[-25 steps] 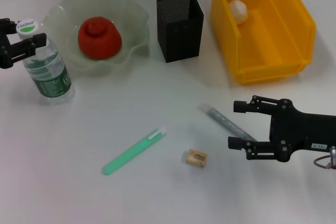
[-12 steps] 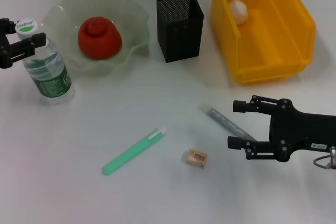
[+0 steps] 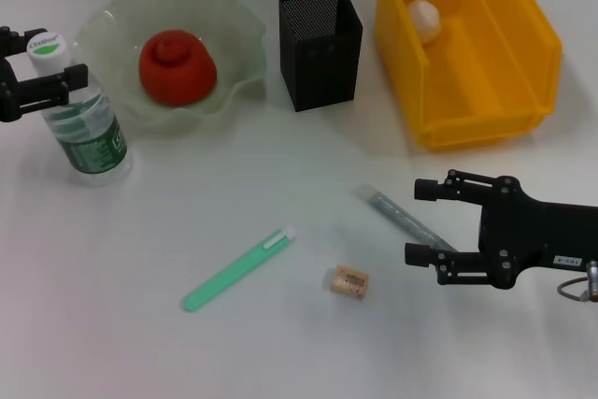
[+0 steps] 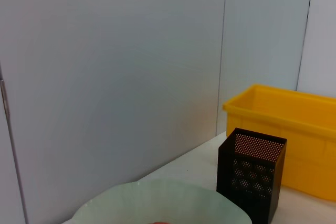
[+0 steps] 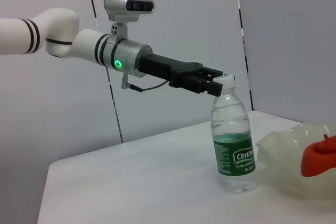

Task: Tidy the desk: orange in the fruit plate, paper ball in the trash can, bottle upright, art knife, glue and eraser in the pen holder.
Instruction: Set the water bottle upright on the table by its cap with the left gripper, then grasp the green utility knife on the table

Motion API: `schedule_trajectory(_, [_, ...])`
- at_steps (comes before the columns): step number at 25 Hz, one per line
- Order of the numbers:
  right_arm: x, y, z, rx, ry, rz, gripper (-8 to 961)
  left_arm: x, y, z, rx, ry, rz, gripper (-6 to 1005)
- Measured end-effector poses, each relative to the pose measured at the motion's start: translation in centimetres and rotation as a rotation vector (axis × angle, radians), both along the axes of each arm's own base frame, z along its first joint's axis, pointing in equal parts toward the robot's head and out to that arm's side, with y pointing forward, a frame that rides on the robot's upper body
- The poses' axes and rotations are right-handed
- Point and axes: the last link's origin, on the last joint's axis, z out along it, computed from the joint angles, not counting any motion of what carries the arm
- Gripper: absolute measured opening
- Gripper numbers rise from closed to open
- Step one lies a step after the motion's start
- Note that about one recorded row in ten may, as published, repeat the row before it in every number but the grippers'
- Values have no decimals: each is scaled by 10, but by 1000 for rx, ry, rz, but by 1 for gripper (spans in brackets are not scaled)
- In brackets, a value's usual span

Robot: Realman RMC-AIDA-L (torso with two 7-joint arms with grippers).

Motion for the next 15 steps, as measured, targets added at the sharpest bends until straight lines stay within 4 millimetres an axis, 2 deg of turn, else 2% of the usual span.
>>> schedule_trajectory(3, [-1,-1,0,-2,5,3,809,0,-1,0,-1,-1,0,596])
schedule_trajectory(8, [-1,-2,1,-5,10,4,809,1,-3,-1,-13,-10,-10,792])
schedule_trajectory(15, [0,-4,1,-10,17,2,809,5,-3,1,-1,-30,-23,791])
